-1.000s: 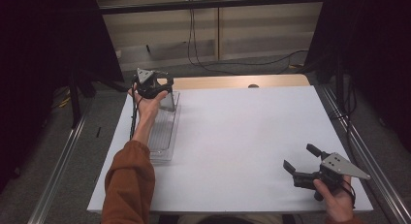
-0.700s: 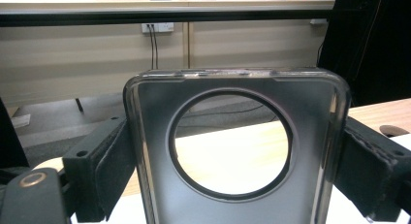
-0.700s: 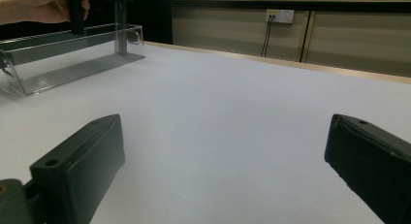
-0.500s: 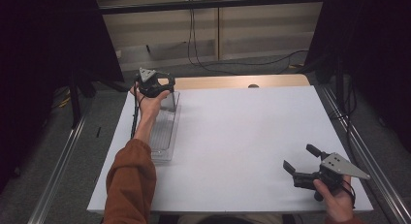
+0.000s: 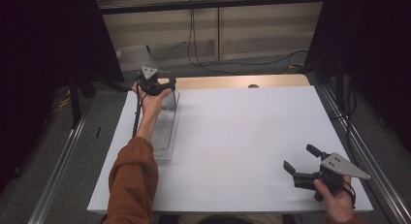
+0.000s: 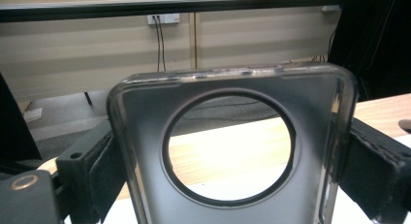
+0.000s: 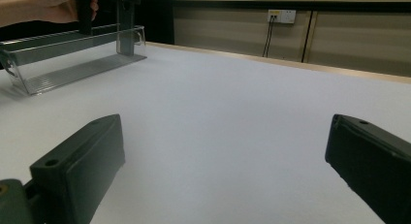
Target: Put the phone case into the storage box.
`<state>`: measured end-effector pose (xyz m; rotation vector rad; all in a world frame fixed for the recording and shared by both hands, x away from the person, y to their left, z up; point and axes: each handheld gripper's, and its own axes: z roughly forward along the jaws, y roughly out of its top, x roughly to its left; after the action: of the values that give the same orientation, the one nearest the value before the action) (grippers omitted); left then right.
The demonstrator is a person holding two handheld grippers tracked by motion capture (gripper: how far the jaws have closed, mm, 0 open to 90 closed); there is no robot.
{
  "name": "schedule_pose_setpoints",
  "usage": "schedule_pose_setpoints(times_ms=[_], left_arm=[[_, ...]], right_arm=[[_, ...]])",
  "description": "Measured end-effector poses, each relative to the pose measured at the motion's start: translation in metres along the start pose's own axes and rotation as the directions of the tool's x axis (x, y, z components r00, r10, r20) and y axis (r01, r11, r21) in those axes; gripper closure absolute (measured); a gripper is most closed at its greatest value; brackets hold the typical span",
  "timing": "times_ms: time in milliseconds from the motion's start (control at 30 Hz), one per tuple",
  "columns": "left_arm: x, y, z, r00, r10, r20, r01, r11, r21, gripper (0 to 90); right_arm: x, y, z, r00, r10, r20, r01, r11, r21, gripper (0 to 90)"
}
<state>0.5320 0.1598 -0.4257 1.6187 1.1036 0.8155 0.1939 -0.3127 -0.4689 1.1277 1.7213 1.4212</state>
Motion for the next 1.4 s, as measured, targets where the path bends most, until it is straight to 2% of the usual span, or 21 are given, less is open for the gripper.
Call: schedule_pose_setpoints(times_ms=[100, 200, 267, 300, 400, 467, 533, 567, 700, 767, 800, 833, 900, 967, 1000, 1033, 1100, 1300, 1333, 1400], left_arm=[[0.0, -0.001, 0.001, 0.9999, 0.009, -0.006, -0.009, 0.9999, 0.014, 8.4], [-0.002, -0.002, 0.003, 1.0, -0.001, 0.005, 0.001, 0.9999, 0.015, 8.4], [-0.002, -0.003, 0.004, 0.9999, 0.012, 0.01, -0.013, 0.9997, 0.023, 8.4], [-0.003, -0.004, 0.005, 0.9998, -0.002, 0.018, 0.001, 0.9999, 0.017, 8.9], [-0.003, -0.005, 0.007, 0.9998, 0.008, 0.017, -0.009, 0.9998, 0.019, 9.7], [-0.006, -0.005, 0.008, 1.0, -0.006, 0.001, 0.006, 0.9998, 0.018, 9.8], [-0.006, -0.006, 0.009, 0.9999, -0.008, 0.01, 0.007, 0.9998, 0.019, 9.8], [-0.006, -0.006, 0.009, 0.9999, 0.007, 0.008, -0.007, 0.9995, 0.032, 9.7], [-0.004, -0.008, 0.01, 0.9999, -0.004, 0.011, 0.003, 0.9989, 0.046, 9.5], [-0.002, -0.008, 0.01, 0.9999, 0.003, 0.013, -0.004, 0.9983, 0.059, 8.3], [-0.002, -0.008, 0.01, 0.9999, -0.01, 0.007, 0.009, 0.9985, 0.054, 8.0], [-0.001, -0.008, 0.008, 1.0, -0.003, 0.006, 0.003, 0.9984, 0.057, 7.6], [-0.001, -0.008, 0.008, 0.9998, -0.018, 0.011, 0.018, 0.9987, 0.047, 6.4], [0.0, -0.007, 0.007, 0.9997, -0.018, 0.019, 0.017, 0.9986, 0.05, 5.5], [0.0, -0.006, 0.006, 0.9997, -0.016, 0.018, 0.015, 0.9988, 0.047, 5.4], [-0.002, -0.006, 0.005, 0.9995, -0.031, 0.003, 0.031, 0.9985, 0.045, 5.1], [0.0, -0.005, 0.004, 0.9996, -0.022, 0.02, 0.021, 0.9987, 0.047, 5.0], [0.0, -0.005, 0.0, 0.9979, -0.057, 0.03, 0.056, 0.9976, 0.041, 4.0], [0.001, -0.006, -0.001, 0.9983, -0.054, 0.022, 0.053, 0.9975, 0.047, 3.9], [0.001, -0.008, -0.003, 0.9981, -0.052, 0.032, 0.051, 0.9982, 0.032, 3.4]], right_arm=[[0.0, 0.0, 0.0, 1.0, 0.001, -0.002, -0.001, 1.0, 0.003, 0.0], [0.0, 0.0, 0.0, 1.0, 0.0, -0.002, 0.0, 1.0, 0.002, 0.0], [0.0, 0.0, 0.0, 1.0, 0.0, -0.002, 0.0, 1.0, 0.002, 0.0], [0.0, 0.0, 0.0, 1.0, 0.0, -0.002, 0.0, 1.0, 0.001, 0.0], [0.0, 0.0, 0.0, 1.0, 0.002, 0.0, -0.002, 1.0, 0.0, 0.0], [0.0, 0.0, 0.0, 1.0, 0.001, -0.002, -0.001, 1.0, 0.0, 0.0], [0.0, 0.0, 0.0, 1.0, 0.002, -0.003, -0.002, 1.0, 0.002, 0.0], [0.0, -0.001, 0.0, 1.0, 0.004, -0.002, -0.004, 1.0, 0.001, 0.0], [0.0, -0.001, 0.0, 1.0, 0.005, -0.007, -0.005, 1.0, 0.002, 0.3], [0.0, -0.001, 0.001, 1.0, 0.004, -0.007, -0.004, 1.0, 0.004, 0.3], [0.0, -0.001, 0.001, 1.0, 0.0, -0.008, 0.001, 1.0, 0.005, 0.2], [0.0, -0.001, 0.001, 1.0, -0.001, -0.01, 0.001, 1.0, 0.003, 0.2], [0.0, -0.001, 0.001, 0.9999, -0.002, -0.01, 0.002, 1.0, 0.005, 0.1], [0.0, -0.001, 0.001, 0.9999, 0.001, -0.011, -0.001, 1.0, 0.008, 0.1], [0.0, -0.001, 0.001, 0.9999, -0.001, -0.011, 0.001, 1.0, 0.007, 0.0], [0.0, -0.001, 0.001, 1.0, 0.002, -0.01, -0.002, 1.0, 0.005, 0.0], [0.0, -0.001, 0.001, 0.9999, -0.004, -0.014, 0.004, 1.0, 0.007, 0.0], [0.001, -0.001, 0.0, 1.0, 0.006, -0.006, -0.006, 1.0, 0.0, 0.0], [0.001, -0.001, 0.0, 0.9999, 0.009, -0.006, -0.009, 1.0, 0.0, 0.0], [0.001, -0.001, 0.0, 1.0, 0.005, -0.007, -0.005, 1.0, 0.003, 0.0]])
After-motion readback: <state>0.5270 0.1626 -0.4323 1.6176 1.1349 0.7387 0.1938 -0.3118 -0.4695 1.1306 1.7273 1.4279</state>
